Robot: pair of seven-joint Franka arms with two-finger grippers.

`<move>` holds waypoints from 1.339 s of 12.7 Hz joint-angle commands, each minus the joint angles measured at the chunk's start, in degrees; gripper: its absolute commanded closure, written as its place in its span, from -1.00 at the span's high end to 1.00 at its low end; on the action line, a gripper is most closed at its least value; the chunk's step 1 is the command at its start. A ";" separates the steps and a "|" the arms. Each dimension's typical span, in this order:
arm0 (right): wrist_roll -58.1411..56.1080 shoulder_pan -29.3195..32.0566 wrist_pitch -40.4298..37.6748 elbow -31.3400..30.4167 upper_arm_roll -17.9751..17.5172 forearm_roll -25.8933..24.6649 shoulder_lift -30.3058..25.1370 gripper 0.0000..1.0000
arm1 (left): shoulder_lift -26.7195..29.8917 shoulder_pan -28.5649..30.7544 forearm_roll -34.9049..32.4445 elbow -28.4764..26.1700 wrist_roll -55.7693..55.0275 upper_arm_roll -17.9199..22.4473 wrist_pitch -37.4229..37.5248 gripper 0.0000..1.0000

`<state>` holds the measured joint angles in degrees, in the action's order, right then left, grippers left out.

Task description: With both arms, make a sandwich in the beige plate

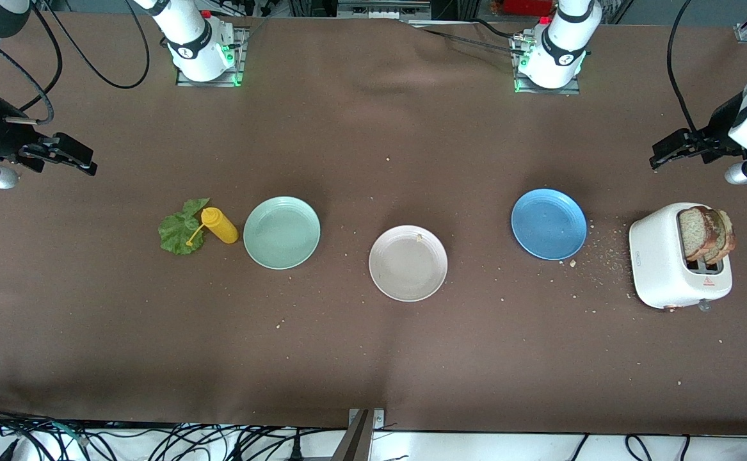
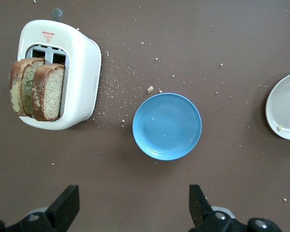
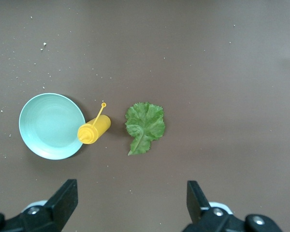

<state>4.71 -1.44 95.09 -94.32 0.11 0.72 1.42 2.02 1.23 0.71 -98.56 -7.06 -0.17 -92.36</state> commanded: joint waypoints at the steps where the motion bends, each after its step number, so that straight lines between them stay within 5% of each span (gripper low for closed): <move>1: 0.74 0.48 -0.69 0.27 -0.64 -0.37 -0.46 1.00 | -0.35 0.18 1.67 1.09 1.17 0.00 0.95 1.00; 17: 0.74 0.48 -0.78 0.27 -0.64 -0.37 -0.46 1.00 | -0.35 0.09 1.58 1.09 0.91 -0.09 2.09 1.00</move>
<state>4.71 -1.44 95.09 -94.32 0.10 0.72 1.42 2.01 1.20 0.71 -98.56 -7.06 -0.22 -91.57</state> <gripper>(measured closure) 0.000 0.000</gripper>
